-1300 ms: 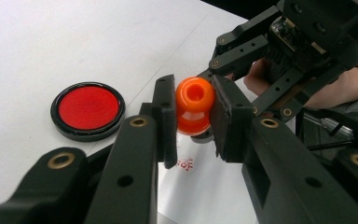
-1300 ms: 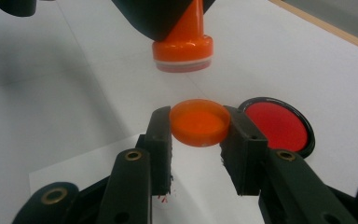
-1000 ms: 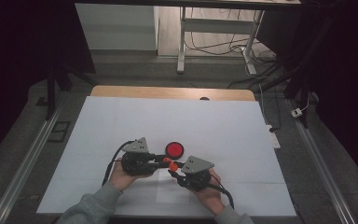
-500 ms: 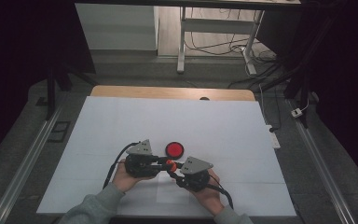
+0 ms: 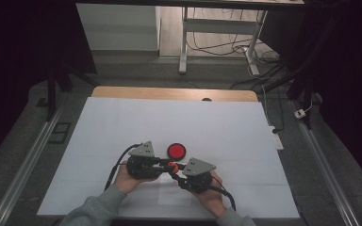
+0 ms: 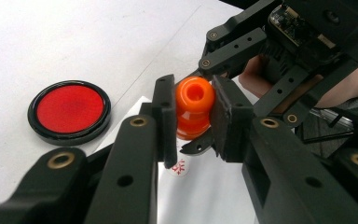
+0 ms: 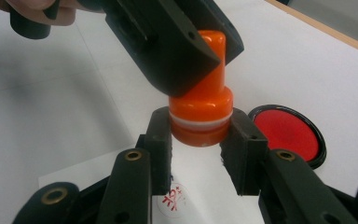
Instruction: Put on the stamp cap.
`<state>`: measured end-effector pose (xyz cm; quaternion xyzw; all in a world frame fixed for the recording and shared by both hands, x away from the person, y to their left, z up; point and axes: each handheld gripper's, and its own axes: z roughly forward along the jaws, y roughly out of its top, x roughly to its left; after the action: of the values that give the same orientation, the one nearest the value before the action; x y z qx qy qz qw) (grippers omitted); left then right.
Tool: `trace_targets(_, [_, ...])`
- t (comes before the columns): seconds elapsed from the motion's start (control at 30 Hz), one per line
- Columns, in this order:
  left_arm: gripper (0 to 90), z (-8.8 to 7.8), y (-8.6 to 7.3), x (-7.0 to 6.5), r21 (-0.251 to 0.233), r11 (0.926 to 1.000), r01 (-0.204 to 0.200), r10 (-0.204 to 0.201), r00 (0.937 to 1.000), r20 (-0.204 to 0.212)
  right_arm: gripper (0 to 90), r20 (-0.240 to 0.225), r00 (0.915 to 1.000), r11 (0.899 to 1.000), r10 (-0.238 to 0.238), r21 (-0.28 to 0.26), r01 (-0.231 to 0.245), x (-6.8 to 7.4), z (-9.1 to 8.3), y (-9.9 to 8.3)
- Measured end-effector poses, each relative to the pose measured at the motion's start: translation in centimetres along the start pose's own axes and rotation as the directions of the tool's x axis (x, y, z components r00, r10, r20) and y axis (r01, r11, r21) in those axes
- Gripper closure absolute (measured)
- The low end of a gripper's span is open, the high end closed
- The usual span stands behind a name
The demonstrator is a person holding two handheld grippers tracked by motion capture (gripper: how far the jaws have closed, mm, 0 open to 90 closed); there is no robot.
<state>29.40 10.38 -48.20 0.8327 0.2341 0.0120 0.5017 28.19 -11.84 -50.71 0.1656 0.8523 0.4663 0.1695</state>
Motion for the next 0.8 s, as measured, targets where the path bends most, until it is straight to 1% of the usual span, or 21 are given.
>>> trace_targets(0.3, [72.0, 0.03, -0.1, 0.15, 0.002, 1.0, 0.005, -0.005, 1.0, 0.003, 64.4, 0.005, 1.0, 1.0, 0.0, -0.006, 0.0, -0.01, -0.05, 0.01])
trace_targets(0.77, [72.1, 0.16, -0.19, 0.23, 0.002, 0.9999, 0.011, -0.011, 0.9999, 0.003, 64.6, 0.01, 0.9999, 1.0, 0.006, 0.007, -0.006, -0.01, -0.04, 0.01])
trace_targets(0.8, [72.1, 0.15, -0.19, 0.24, 0.001, 0.9999, 0.012, -0.012, 0.9999, 0.005, 64.6, 0.009, 0.9999, 1.0, 0.009, 0.001, -0.009, 0.01, -0.01, 0.01])
